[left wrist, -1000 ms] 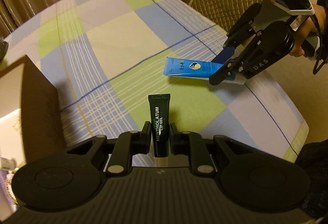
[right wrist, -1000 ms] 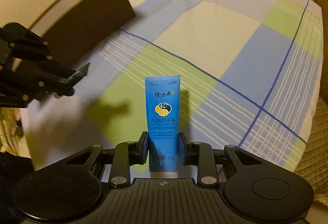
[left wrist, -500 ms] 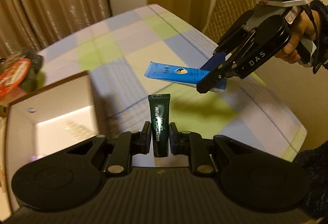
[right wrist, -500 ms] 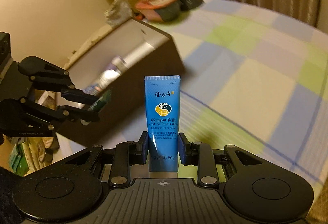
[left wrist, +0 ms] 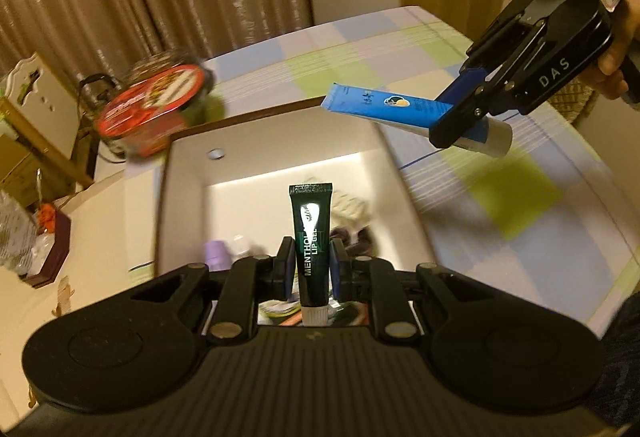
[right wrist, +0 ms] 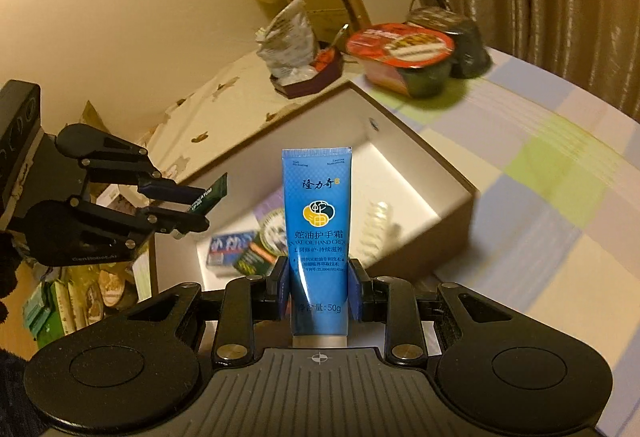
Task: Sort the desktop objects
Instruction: 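Carry the lip gel tube and hand cream tube over the box with both tools, then open both tools to drop the two tubes into the box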
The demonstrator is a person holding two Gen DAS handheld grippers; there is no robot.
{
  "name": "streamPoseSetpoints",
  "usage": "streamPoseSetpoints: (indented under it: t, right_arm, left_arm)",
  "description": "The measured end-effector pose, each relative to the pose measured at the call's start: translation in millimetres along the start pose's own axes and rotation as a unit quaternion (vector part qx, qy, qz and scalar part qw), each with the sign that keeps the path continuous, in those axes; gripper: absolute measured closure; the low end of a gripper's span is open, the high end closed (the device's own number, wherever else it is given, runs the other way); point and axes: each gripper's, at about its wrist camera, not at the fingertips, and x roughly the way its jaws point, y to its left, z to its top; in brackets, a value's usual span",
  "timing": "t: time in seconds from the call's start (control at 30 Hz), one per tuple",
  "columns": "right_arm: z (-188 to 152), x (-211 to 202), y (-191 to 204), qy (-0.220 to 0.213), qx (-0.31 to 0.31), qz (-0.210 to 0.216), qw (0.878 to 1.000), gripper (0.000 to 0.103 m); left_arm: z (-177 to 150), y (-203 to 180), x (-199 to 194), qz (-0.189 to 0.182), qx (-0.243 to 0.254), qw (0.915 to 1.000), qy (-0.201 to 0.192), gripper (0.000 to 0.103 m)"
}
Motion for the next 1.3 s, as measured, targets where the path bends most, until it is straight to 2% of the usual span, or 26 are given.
streamPoseSetpoints:
  t: [0.2,0.43,0.77,1.07,1.2,1.3]
  right_arm:
    - [24,33,16,0.015,0.003,-0.015,1.0,0.075]
    - [36,67,20,0.043,0.004,-0.059,0.997,0.075]
    - [47,90,2,0.062,0.018,-0.107,0.992,0.075]
    - [56,104,-19,0.081,0.019,-0.122,0.989,0.075]
    - [60,112,-28,0.096,-0.001,-0.127,0.987,0.075]
    - [63,119,-30,0.107,-0.021,-0.13,0.986,0.075]
  left_arm:
    - [-19,38,-1,-0.003,-0.007,1.0,0.003,0.089]
    - [-26,67,9,-0.018,0.006,0.9998,0.007,0.089]
    - [8,93,62,-0.056,0.041,0.9976,0.005,0.089]
    - [35,99,123,-0.078,0.066,0.9943,0.03,0.089]
    - [38,101,147,-0.078,0.065,0.9939,0.042,0.089]
    - [38,100,160,-0.064,0.074,0.9943,0.043,0.086]
